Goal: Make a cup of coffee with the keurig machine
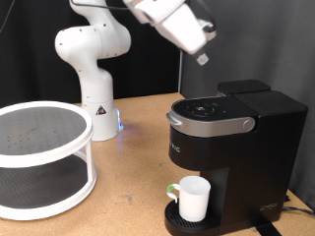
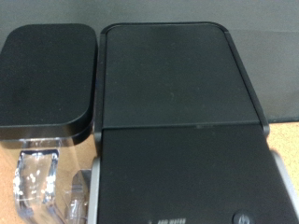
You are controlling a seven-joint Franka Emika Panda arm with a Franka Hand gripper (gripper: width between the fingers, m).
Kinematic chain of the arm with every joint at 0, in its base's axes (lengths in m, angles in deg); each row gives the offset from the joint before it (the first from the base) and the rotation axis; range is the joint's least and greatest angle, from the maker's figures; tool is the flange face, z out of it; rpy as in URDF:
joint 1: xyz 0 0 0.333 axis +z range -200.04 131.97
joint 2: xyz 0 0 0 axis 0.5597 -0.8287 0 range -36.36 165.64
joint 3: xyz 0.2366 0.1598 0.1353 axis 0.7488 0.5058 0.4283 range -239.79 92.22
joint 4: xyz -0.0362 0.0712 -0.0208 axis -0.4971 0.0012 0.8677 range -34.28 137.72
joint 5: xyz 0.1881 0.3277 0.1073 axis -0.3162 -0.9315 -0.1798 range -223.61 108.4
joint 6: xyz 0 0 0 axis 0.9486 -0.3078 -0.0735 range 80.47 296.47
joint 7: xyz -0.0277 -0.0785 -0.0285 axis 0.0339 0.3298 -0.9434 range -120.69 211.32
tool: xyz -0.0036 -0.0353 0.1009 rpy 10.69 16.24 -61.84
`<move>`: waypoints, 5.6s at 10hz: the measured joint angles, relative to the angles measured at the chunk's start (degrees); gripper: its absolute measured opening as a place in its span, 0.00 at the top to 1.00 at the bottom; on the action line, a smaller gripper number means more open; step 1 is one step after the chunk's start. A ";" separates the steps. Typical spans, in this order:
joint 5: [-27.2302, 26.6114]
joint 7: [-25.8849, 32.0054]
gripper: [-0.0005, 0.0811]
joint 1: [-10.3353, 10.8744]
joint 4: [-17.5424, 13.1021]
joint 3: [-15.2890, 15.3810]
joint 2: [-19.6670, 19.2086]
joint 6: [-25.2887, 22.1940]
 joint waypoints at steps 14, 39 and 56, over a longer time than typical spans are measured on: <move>23.82 -8.60 0.01 0.22 -16.34 4.03 -8.46 -9.76; 25.09 -5.26 0.99 1.73 -1.86 5.49 -11.81 14.44; 22.32 -6.69 0.99 0.63 -11.09 4.19 -18.06 -1.50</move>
